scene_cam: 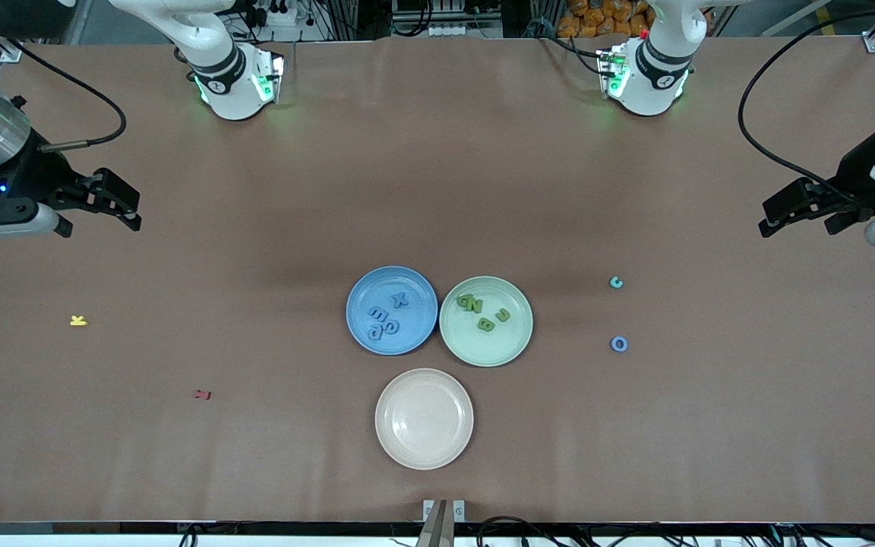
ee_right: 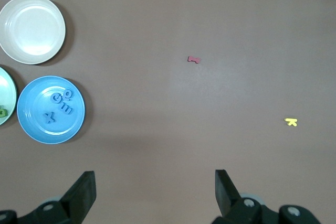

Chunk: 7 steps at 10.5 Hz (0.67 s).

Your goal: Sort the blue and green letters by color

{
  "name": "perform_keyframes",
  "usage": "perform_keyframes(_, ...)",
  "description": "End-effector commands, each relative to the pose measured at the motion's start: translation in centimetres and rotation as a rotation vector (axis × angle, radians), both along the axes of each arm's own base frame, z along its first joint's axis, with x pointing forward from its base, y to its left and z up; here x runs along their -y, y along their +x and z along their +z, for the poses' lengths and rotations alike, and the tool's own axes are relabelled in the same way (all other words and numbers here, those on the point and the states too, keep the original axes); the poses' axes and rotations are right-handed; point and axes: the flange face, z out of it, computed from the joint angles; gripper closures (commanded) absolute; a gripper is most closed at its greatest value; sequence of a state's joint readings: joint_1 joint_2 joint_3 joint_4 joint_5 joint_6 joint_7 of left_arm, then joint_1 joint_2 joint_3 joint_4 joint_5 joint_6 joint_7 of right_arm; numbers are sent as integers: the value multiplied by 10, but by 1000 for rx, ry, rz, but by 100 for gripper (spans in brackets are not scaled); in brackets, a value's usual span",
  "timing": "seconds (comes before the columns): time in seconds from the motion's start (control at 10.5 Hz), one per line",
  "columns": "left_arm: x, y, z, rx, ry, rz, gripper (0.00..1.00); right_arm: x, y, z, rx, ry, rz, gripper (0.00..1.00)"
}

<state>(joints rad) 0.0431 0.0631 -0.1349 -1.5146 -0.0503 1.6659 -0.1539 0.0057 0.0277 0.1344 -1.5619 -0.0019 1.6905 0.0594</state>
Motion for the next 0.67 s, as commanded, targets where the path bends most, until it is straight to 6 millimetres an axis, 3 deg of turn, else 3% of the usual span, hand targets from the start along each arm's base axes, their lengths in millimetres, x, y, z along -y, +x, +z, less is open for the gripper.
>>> perform_keyframes(0.0, 0, 3, 4, 25, 27, -14, 0, 17, -5, -7, -5, -21, -22, 0)
perform_keyframes(0.57, 13, 1, 6, 34, 55, -40, 0, 23, -9, -9, -20, -25, -34, 0)
